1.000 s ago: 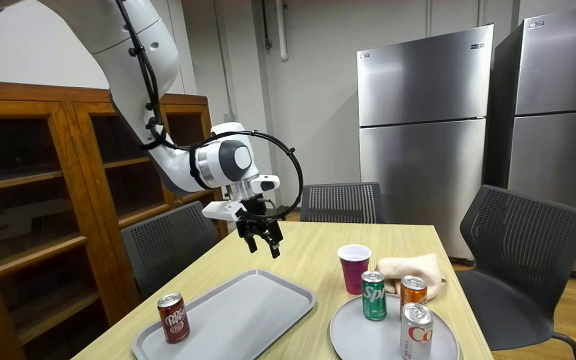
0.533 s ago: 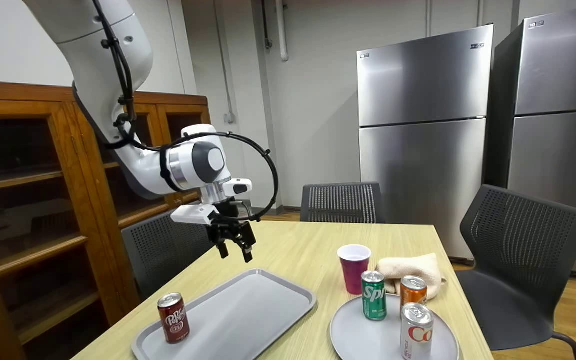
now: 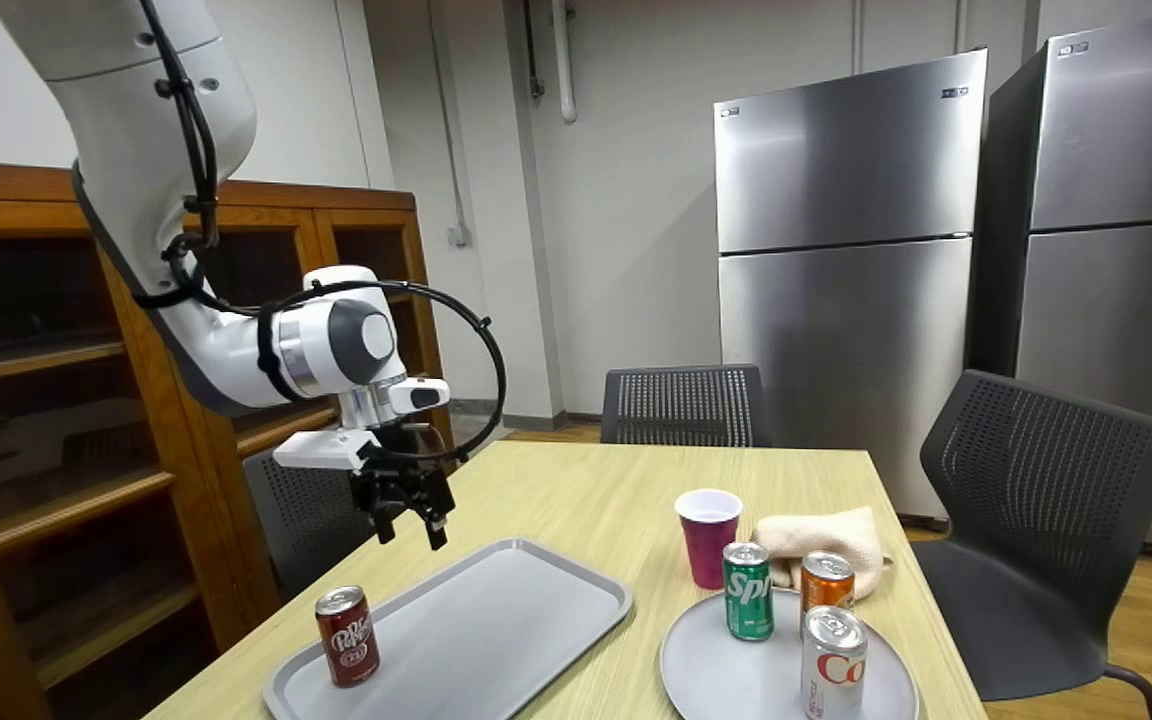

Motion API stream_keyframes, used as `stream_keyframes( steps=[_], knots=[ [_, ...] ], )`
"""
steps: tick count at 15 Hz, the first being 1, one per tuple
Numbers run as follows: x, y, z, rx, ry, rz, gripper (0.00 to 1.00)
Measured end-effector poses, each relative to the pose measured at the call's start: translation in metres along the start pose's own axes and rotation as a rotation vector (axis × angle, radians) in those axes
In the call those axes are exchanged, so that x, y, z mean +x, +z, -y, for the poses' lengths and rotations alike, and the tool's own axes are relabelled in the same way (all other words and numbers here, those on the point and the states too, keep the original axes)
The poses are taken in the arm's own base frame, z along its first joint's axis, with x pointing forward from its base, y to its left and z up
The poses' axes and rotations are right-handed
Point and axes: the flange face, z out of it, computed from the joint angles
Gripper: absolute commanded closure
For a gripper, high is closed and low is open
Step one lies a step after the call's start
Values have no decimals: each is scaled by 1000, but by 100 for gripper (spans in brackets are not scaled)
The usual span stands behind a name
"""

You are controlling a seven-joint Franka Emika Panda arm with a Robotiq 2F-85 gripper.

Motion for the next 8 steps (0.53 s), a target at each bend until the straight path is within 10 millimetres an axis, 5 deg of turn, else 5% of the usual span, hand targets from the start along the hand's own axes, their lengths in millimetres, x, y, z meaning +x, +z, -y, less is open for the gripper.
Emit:
stream_keyframes(
  steps=[8],
  knots=[
    [-34,6,39,8,-103,27,0]
  ],
)
